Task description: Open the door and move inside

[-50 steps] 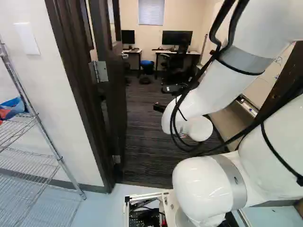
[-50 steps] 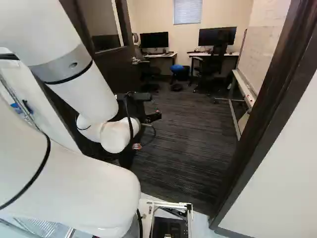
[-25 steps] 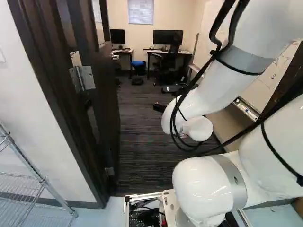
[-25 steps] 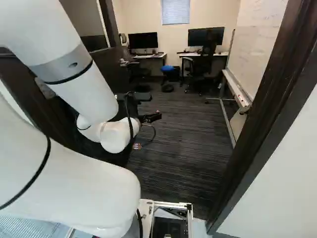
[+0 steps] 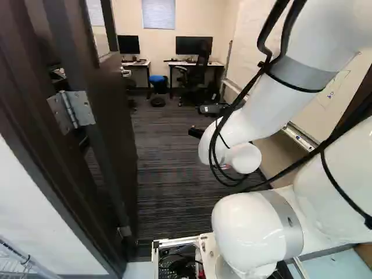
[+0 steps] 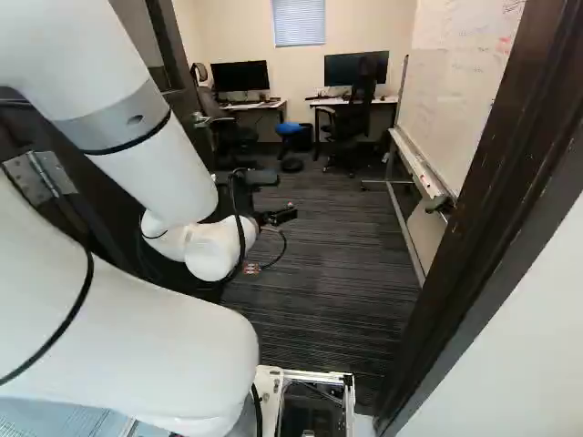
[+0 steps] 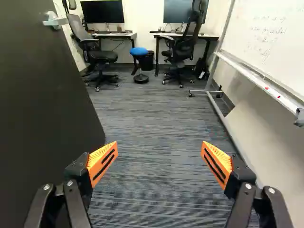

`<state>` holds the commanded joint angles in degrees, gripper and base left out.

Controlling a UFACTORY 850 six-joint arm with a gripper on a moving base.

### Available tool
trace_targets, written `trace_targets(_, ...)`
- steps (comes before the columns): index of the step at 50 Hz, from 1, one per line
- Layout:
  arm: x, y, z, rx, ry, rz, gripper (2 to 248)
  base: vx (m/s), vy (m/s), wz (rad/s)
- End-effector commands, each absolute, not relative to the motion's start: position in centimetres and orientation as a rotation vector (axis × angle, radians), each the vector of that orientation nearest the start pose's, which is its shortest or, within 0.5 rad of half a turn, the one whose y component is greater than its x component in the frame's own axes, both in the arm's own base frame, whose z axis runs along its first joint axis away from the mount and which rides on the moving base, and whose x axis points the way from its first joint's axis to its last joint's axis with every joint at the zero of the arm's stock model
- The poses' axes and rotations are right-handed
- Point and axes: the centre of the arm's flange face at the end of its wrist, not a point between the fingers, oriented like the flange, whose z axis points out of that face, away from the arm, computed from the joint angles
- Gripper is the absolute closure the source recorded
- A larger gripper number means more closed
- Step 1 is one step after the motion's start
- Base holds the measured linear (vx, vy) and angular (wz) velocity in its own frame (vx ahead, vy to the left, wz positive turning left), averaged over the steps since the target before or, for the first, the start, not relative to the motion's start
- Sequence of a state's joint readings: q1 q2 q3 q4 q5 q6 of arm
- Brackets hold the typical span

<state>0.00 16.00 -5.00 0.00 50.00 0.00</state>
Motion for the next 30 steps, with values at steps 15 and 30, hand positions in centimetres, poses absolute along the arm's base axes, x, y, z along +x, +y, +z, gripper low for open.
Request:
trace_targets(15,27.03,0.0,36.56,-2.558,0.0,-1.824,3,0.18,-0.002,-0.031)
trace_targets(30,27.03,0.0,36.56,-2.558,0.0,-1.824,3,0.175,0.002,-0.022)
